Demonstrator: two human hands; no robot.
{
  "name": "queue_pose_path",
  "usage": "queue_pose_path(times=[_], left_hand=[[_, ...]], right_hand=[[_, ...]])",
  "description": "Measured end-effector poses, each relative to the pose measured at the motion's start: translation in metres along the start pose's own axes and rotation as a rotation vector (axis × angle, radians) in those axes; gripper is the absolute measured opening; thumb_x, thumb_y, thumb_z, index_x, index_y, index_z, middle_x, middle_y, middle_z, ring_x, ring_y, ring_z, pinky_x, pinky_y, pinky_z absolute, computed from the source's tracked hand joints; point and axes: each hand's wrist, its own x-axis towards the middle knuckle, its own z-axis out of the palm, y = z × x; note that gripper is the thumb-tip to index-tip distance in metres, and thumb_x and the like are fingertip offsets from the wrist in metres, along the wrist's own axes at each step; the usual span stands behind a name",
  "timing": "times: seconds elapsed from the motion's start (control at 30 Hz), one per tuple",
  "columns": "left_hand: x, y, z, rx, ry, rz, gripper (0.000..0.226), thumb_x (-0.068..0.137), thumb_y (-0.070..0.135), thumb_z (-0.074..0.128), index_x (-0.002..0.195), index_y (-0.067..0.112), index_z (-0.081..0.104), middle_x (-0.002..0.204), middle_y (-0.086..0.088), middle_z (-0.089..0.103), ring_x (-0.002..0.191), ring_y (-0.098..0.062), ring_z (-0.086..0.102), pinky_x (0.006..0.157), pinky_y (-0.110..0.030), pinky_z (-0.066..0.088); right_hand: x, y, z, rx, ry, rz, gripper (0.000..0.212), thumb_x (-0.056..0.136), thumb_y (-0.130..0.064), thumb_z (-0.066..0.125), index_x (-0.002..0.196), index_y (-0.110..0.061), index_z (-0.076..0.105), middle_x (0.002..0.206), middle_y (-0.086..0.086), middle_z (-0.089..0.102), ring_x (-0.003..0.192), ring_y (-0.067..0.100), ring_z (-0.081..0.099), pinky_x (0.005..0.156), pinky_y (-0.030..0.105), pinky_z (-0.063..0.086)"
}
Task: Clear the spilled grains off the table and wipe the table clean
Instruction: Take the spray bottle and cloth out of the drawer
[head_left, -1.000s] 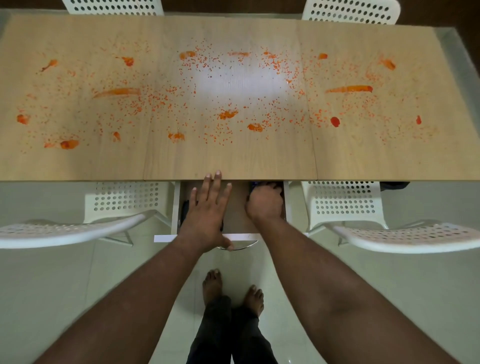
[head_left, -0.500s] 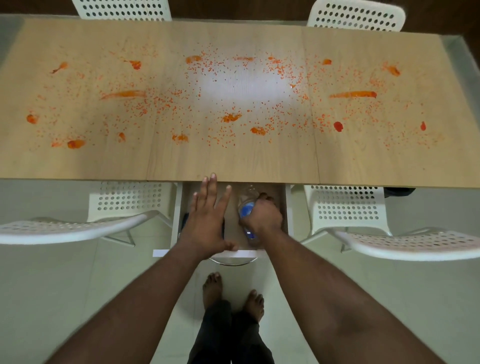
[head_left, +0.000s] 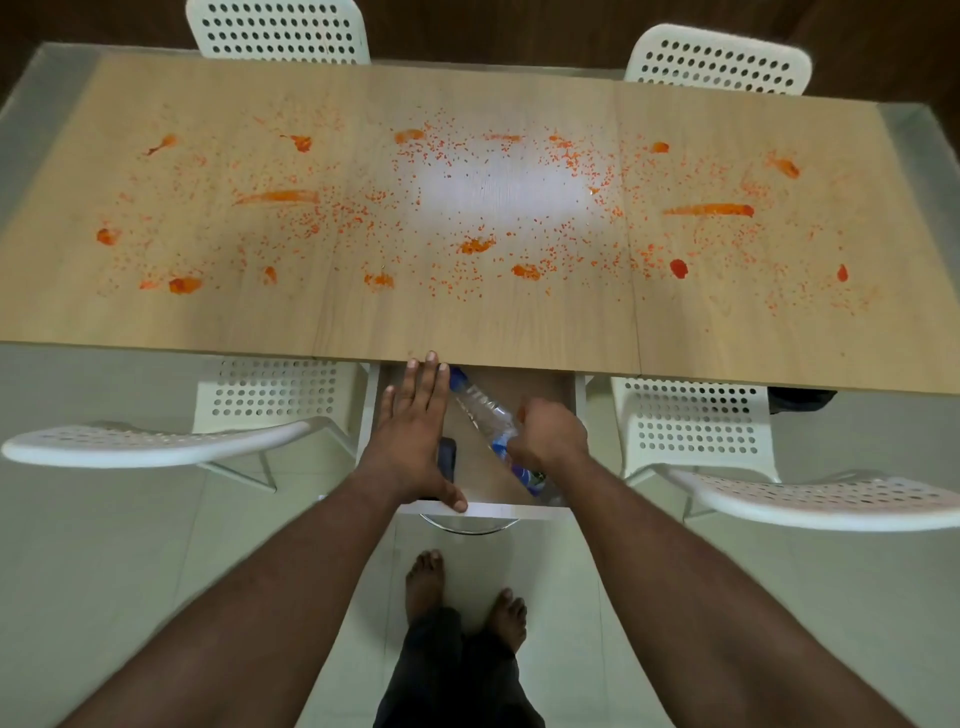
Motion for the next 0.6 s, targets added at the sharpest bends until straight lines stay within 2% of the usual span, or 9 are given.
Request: queue_pose_path(times=[0.17, 0.33, 0.43, 0.5, 0.6], left_hand=[[-0.009, -0.009, -0.001, -0.028, 0.019, -0.029, 0.182, 0.044, 0.078, 0.091, 0.157, 0.016, -0.037, 0.161, 0.002, -0.049, 0.151, -0.022, -0.043, 0.131, -0.051, -0.006], [-0.022, -0.017, 0.001, -0.16, 0.12, -0.063, 0.184, 0.039, 0.072, 0.096, 0.159, 0.019, -0.034, 0.165, 0.003, -0.044, 0.156, -0.02, -0.033, 0.132, -0.05, 0.0], [-0.027, -0.019, 0.0, -0.185, 0.169, -0.082, 0.185, 0.041, 0.069, 0.097, 0.157, 0.017, -0.036, 0.163, 0.002, -0.046, 0.157, -0.021, -0.032, 0.132, -0.05, 0.001], [-0.026, -0.019, -0.001, -0.18, 0.161, -0.094, 0.185, 0.041, 0.069, 0.097, 0.156, 0.018, -0.038, 0.163, 0.002, -0.047, 0.156, -0.022, -0.032, 0.132, -0.05, 0.0], [-0.02, -0.019, -0.002, -0.129, 0.116, -0.071, 0.185, 0.04, 0.071, 0.097, 0.157, 0.019, -0.037, 0.163, -0.001, -0.046, 0.155, -0.023, -0.034, 0.131, -0.05, -0.003]], right_hand=[[-0.01, -0.005, -0.002, -0.025, -0.004, -0.133, 0.035, 0.08, -0.02, 0.077, 0.111, -0.017, 0.062, 0.096, 0.004, 0.065, 0.089, 0.023, 0.063, 0.072, 0.034, 0.057], [-0.019, -0.003, -0.012, 0.009, -0.019, -0.156, 0.034, 0.079, -0.009, 0.074, 0.109, -0.018, 0.061, 0.098, 0.004, 0.065, 0.091, 0.022, 0.063, 0.077, 0.039, 0.06], [-0.02, 0.007, -0.014, 0.162, 0.007, -0.113, 0.03, 0.08, -0.007, 0.078, 0.1, -0.021, 0.059, 0.095, 0.001, 0.063, 0.09, 0.021, 0.063, 0.077, 0.039, 0.06], [-0.022, 0.014, -0.015, 0.322, 0.036, -0.084, 0.035, 0.075, -0.005, 0.082, 0.093, -0.021, 0.056, 0.091, 0.002, 0.064, 0.089, 0.024, 0.065, 0.076, 0.043, 0.06], [-0.029, 0.02, -0.015, 0.629, 0.064, -0.075, 0.046, 0.071, -0.003, 0.088, 0.101, -0.023, 0.06, 0.099, 0.0, 0.07, 0.094, 0.021, 0.07, 0.074, 0.041, 0.063]])
